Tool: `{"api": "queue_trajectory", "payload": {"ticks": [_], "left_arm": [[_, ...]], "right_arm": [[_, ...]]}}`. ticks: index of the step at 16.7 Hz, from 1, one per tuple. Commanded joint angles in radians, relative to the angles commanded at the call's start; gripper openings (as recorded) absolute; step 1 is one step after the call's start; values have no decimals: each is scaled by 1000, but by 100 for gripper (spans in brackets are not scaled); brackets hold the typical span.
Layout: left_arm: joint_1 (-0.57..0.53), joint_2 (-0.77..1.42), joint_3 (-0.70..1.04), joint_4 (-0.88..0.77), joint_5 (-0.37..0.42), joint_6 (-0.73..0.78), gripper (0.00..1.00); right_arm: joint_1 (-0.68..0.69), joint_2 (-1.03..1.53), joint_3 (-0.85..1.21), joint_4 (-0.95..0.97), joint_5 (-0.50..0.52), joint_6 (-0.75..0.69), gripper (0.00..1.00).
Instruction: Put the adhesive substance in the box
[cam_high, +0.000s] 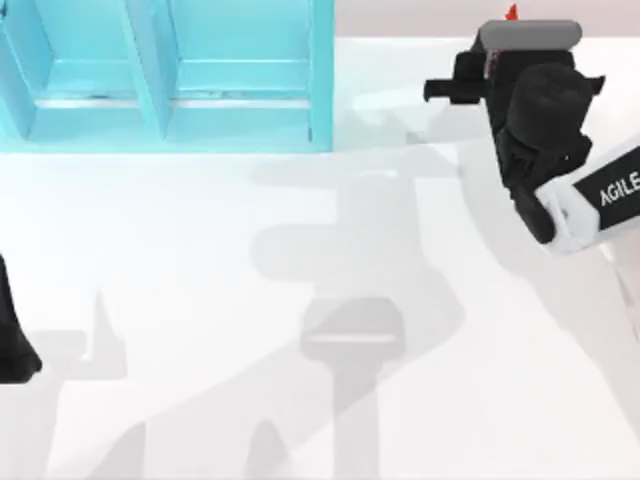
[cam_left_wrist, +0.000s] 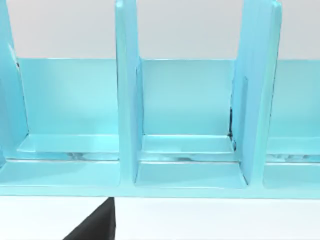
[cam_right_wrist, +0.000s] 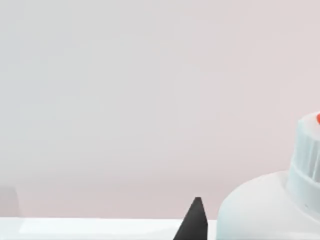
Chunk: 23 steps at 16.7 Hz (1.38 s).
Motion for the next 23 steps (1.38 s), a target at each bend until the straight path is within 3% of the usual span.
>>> {"api": "queue_trajectory", "payload": {"ticks": [4, 8, 14, 23], "left_arm": [[0, 0, 0, 0, 0, 0, 100], [0, 0, 0, 0, 0, 0, 100], [0, 0, 0, 0, 0, 0, 100], [0, 0, 0, 0, 0, 0, 100]], "right_arm": [[-30, -9, -11, 18, -92, 10, 0], [-120, -27, -44, 55, -315, 30, 0], [-341, -62, -125, 124, -788, 62, 0], [-804, -124, -280, 206, -1544, 68, 0]]}}
